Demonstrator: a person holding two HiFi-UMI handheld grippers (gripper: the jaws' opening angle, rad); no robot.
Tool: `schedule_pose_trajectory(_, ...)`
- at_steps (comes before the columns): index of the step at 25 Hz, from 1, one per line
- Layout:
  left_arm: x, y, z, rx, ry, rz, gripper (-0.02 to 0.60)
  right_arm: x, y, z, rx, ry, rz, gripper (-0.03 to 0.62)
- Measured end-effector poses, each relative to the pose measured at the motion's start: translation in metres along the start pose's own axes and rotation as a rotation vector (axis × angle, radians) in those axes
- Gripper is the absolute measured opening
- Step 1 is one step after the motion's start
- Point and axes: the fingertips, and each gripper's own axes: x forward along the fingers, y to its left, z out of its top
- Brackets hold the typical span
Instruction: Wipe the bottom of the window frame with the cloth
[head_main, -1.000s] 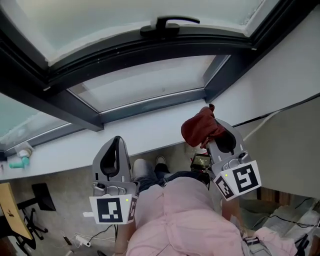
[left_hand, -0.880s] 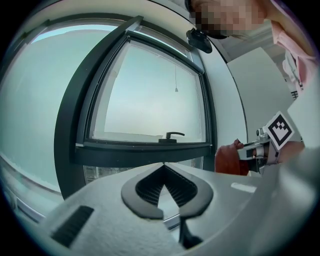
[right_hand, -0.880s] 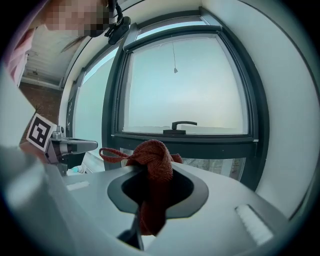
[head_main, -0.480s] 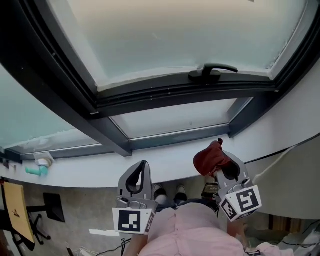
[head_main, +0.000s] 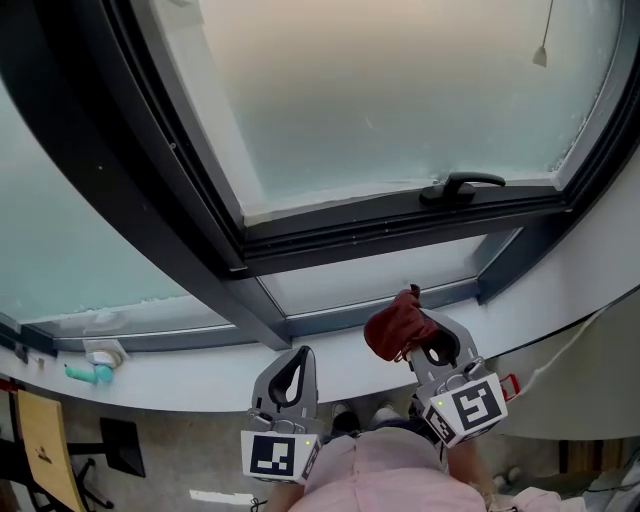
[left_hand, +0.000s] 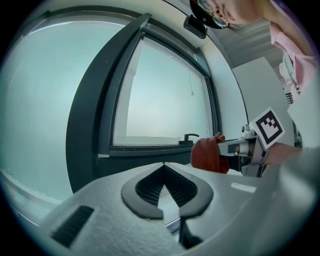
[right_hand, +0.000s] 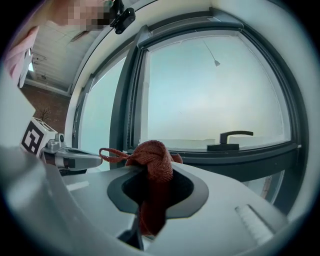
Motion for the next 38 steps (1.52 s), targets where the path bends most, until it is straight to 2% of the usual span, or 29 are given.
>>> schedule_pose_trajectory(8,-0.002,0.027,0.005,0.005,-0.014,-0.005,-0.005,0.054,0.017,0.026,-0.066,-0.042,-0.005,0.069)
schedule_pose_trajectory(18,0.01,0.049,0.025,0.019,-0.069,0.033,-0.005,0.165,0.061,0.099,-0.232,-0.179,0.105,0.069)
schedule_pose_trajectory(23,0.01,0.061,0.028,0.016,-0.072,0.08,-0.005,0.224,0.071,0.091,-0.423,-0.058,0.084,0.069)
schedule_pose_trajectory(27,0.007,0.072,0.03,0.01,-0.084,0.123,-0.005,0.251,0.079,0.073,-0.503,0.052,0.104,0.069)
schedule_pose_trajectory(30,0.007,0.076,0.031,0.008,-0.084,0.137,-0.005,0.262,0.079,0.059,-0.561,0.116,0.081,0.067)
schedule_pose_trajectory(34,0.01,0.076,0.032,0.013,-0.083,0.135,-0.005,0.268,0.077,0.055,-0.574,0.162,0.023,0.066)
schedule_pose_trajectory(38,0.008,0.075,0.03,0.008,-0.082,0.137,-0.005,0.271,0.076,0.052,-0.538,0.231,0.041,0.066)
